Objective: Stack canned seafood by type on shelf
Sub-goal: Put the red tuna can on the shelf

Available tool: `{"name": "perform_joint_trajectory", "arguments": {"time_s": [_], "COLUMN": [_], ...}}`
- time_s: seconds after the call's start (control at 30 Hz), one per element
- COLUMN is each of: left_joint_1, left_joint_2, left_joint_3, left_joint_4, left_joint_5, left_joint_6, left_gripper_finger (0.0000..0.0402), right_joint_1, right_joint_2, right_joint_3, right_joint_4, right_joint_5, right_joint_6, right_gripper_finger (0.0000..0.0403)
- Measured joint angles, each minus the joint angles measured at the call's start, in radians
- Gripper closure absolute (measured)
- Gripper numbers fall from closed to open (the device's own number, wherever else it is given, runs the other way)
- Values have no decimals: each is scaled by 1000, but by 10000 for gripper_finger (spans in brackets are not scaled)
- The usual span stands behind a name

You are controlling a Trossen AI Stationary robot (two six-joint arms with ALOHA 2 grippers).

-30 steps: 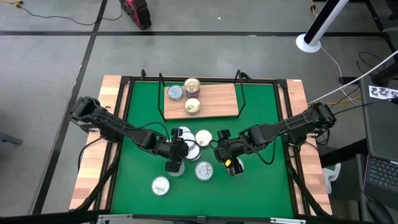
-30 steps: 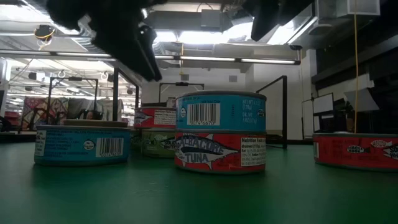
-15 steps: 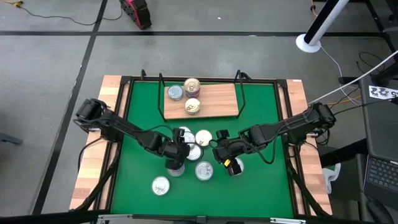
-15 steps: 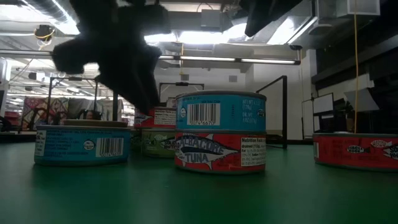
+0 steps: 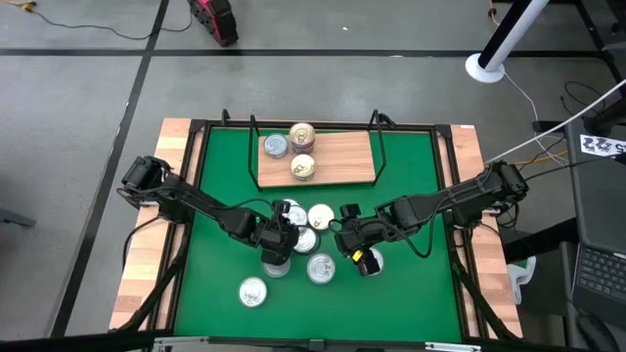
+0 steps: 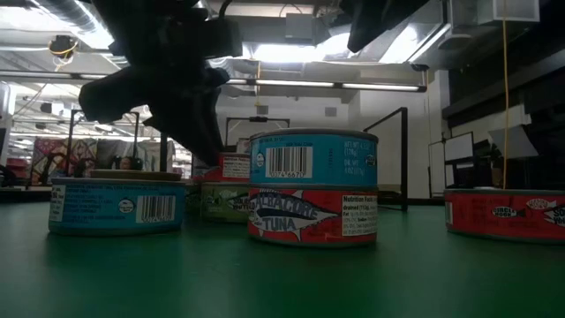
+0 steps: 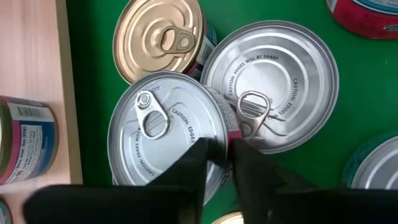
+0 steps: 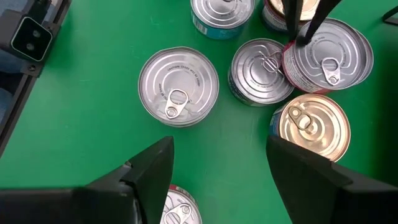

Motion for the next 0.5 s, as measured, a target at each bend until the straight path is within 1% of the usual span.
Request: {"name": "perform_joint_trajectory", "arguments": {"time_s": [0.13, 0.17, 0.5], "left_joint_1": [0, 0, 0], "left_joint_2": [0, -1, -1], "left_joint_3": [1, 1, 3], "left_joint_4": [3, 4, 10], "left_joint_5": [-3, -3, -1], "left_joint_6": [0, 0, -6], "left_gripper_finger": [389, 395, 399], "right_joint_1": [0, 0, 0], "right_joint_2": [0, 0, 0], "right_joint_3": [0, 0, 0], "right_joint_4": [0, 0, 0], "right_joint_5": [0, 0, 0], "right_joint_6": [0, 0, 0], "right_gripper_finger": [148, 148, 148]}}
